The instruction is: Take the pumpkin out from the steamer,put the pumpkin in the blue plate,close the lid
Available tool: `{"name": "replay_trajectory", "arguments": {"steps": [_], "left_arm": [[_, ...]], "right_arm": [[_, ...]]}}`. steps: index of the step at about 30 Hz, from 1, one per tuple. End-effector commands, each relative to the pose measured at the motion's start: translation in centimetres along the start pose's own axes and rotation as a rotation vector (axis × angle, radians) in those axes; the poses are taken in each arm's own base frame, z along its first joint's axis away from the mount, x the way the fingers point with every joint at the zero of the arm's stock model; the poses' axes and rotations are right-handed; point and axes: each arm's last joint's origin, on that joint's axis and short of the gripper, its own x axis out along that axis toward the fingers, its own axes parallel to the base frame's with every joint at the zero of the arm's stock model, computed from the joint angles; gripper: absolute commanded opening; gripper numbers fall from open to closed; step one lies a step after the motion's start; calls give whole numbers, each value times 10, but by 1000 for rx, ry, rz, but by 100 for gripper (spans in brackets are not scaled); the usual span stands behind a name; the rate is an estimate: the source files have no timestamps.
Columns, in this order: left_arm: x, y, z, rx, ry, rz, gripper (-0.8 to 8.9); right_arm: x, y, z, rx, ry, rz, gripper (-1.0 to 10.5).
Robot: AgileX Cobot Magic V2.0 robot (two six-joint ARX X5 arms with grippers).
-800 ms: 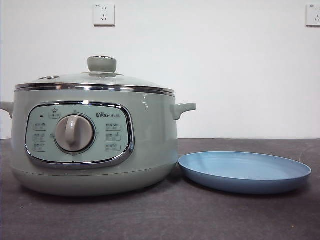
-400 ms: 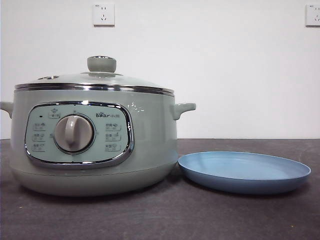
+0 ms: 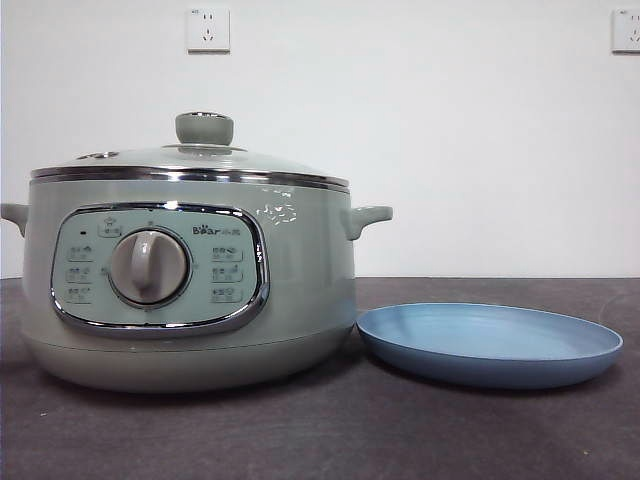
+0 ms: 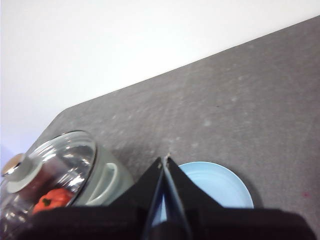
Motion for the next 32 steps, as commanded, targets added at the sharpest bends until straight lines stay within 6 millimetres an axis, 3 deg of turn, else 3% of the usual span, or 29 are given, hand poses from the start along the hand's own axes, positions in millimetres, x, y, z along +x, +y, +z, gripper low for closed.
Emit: {"name": "replay_trajectory", "arguments": {"steps": [1, 14, 24, 26, 29, 32], "left_arm": [[2, -5, 16, 28, -3, -21, -8], [26, -28, 91, 126, 176, -193, -5], [48, -37, 119, 136, 306, -281, 8], [50, -39, 119, 136, 311, -296, 84], [53, -40, 119, 127, 323, -303, 340], [57, -43, 118, 127, 329, -321, 361]], "right_arm": [[0, 6, 15, -68, 21, -2, -8], [9, 31, 71, -245, 299, 83, -2], [23, 34, 80, -245, 403, 194, 15], [24, 33, 80, -242, 409, 192, 110], [27, 32, 80, -231, 415, 181, 350], [30, 31, 79, -217, 425, 176, 449]]}}
